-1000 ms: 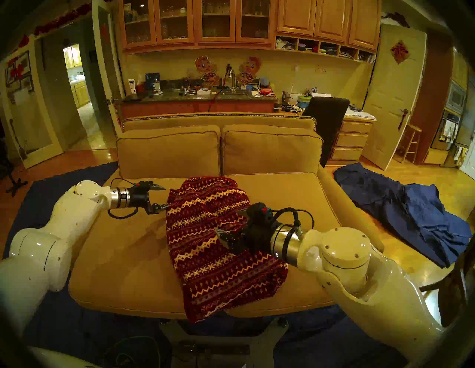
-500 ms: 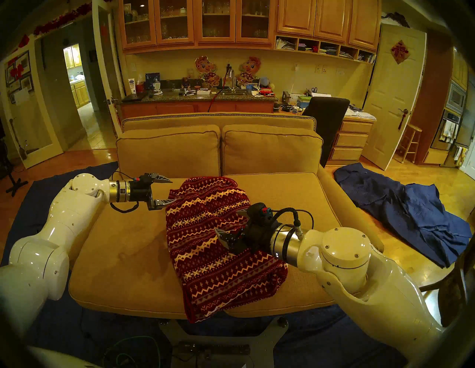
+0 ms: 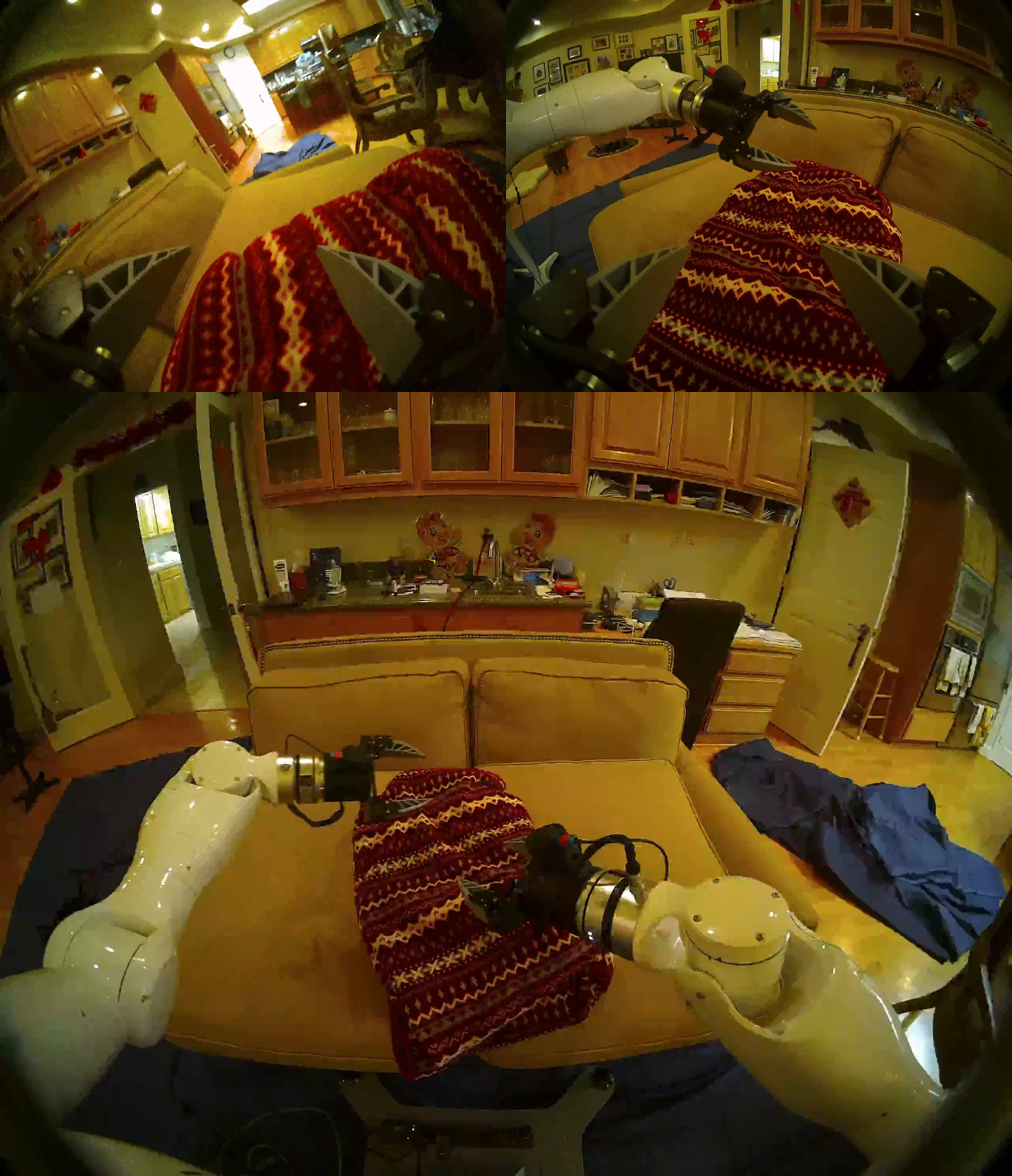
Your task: Fold the blanket in half twice
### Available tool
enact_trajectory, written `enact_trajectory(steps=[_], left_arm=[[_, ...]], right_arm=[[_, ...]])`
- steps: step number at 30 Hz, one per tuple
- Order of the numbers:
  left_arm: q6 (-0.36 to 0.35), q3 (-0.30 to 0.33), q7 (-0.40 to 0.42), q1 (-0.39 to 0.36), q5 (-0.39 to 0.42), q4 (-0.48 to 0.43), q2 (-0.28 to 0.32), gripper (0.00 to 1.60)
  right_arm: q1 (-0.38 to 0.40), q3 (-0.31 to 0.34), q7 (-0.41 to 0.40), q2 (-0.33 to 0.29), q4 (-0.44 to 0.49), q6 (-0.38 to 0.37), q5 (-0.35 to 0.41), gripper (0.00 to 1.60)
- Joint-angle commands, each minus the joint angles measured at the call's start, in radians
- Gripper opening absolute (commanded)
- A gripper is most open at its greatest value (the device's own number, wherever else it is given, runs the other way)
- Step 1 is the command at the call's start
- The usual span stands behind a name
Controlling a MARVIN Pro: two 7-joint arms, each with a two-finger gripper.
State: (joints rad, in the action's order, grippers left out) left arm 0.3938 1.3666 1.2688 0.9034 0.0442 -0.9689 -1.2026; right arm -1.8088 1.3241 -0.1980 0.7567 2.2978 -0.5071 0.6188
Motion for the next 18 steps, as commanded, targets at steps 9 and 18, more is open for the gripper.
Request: enact_trajectory(steps=[9,18], left_arm=[[-0.073,-0.021,-0.038,0.113,0.012,-0.174,-0.045,1.60],[-0.117,0.012,-0.085,0.183,0.004,-0.280,-0.012,1.60]], right_arm=[[0.003,0.001,-0.001,0.001,0.005,0.002,0.000,1.60],[0.003,0.016,0.006,-0.005,-0.008,0.001,-0.001,1.60]])
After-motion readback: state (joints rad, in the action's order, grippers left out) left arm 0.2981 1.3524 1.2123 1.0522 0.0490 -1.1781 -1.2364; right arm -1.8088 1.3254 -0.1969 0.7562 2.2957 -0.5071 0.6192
